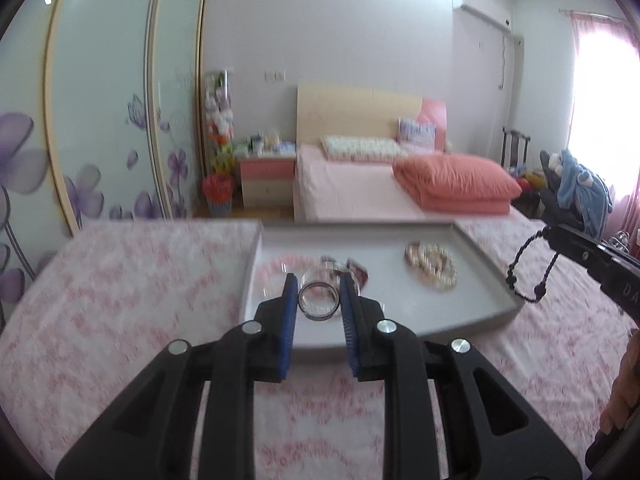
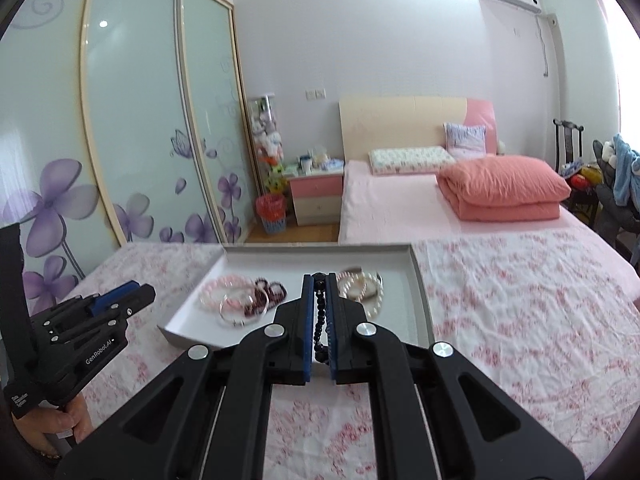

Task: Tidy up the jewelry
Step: 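Lift and carry the black bracelet and silver ring over the tray with both tools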

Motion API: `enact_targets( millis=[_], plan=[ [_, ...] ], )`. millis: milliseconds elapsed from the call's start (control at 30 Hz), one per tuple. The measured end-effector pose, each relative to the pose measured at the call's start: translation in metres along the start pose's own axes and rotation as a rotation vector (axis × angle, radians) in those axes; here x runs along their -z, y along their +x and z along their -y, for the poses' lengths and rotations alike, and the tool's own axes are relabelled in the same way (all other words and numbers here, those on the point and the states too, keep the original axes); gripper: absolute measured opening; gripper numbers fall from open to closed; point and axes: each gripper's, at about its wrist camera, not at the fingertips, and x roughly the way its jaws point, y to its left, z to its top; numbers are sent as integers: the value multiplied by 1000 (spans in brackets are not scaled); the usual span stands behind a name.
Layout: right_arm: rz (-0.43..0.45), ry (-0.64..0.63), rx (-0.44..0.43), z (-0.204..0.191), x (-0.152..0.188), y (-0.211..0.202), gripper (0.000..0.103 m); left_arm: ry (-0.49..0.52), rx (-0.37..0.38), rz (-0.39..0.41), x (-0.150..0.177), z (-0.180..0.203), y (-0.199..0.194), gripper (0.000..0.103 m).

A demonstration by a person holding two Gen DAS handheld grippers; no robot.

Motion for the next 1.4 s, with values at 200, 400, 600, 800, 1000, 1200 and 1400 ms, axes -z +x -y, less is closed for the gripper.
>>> enact_targets(
  millis=[200, 400, 600, 800, 1000, 1200, 1400],
  plan=[
    [64, -18, -18, -7, -9, -3, 7, 38, -20, 91, -13, 7, -8, 22],
    [97, -10, -28, -7, -18, 2, 7, 31, -18, 92, -16, 8, 0, 22],
    [100, -3, -31, -3, -21, 11, 7, 31, -18, 81, -17, 8, 13, 22],
    [95, -6, -27, -4, -20, 17, 7, 37, -16, 76, -19, 8, 22, 22],
    [95, -3, -21, -4, -22, 23, 7, 41, -10, 67, -22, 11, 33, 22],
    [64, 6, -16, 1, -24, 46, 7, 38, -10, 41, -23, 9, 54, 22],
    [17, 24, -6, 6, -22, 74, 7, 33, -18, 4, -24, 7, 81, 22]
  ],
)
